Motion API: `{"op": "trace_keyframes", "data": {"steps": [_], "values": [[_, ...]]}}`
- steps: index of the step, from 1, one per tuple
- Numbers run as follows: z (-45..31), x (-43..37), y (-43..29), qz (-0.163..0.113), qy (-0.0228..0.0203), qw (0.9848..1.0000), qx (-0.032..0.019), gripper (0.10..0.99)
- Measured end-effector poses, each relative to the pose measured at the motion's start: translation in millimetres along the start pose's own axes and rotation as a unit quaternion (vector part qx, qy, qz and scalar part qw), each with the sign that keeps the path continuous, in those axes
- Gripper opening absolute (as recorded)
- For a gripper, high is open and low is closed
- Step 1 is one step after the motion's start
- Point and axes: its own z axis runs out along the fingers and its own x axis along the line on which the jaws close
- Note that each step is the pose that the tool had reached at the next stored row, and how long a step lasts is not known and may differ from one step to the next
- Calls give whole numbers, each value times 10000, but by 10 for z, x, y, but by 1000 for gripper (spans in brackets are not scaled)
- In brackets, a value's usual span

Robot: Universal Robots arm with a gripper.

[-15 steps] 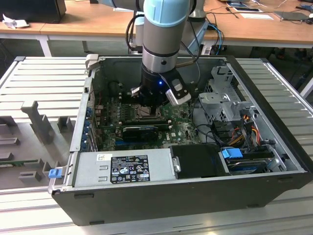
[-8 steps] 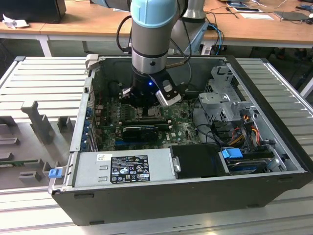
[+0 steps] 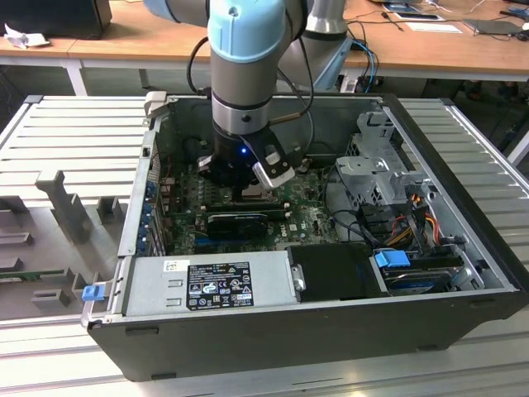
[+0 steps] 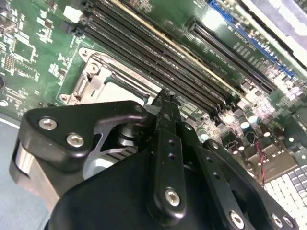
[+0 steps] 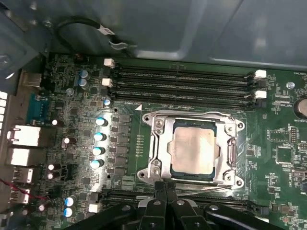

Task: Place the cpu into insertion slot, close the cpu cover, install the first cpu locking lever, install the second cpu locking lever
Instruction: 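Install the second cpu locking lever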

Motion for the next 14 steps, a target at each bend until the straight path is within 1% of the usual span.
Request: {"op": "trace_keyframes", "data": {"steps": [1,3,5,7,10,12,14], "values": [[-3,9,-28,-7,-3,10000,-57,106],[-5,19,-48,-38,-1,9999,-103,106],[-6,25,-62,-96,6,9999,-131,106],[-10,42,-96,-113,4,9998,-176,106],[-15,63,-135,-114,1,9997,-208,106],[-15,96,-142,-114,-1,9996,-245,106],[-5,121,-142,-114,-2,9996,-251,106]]}}
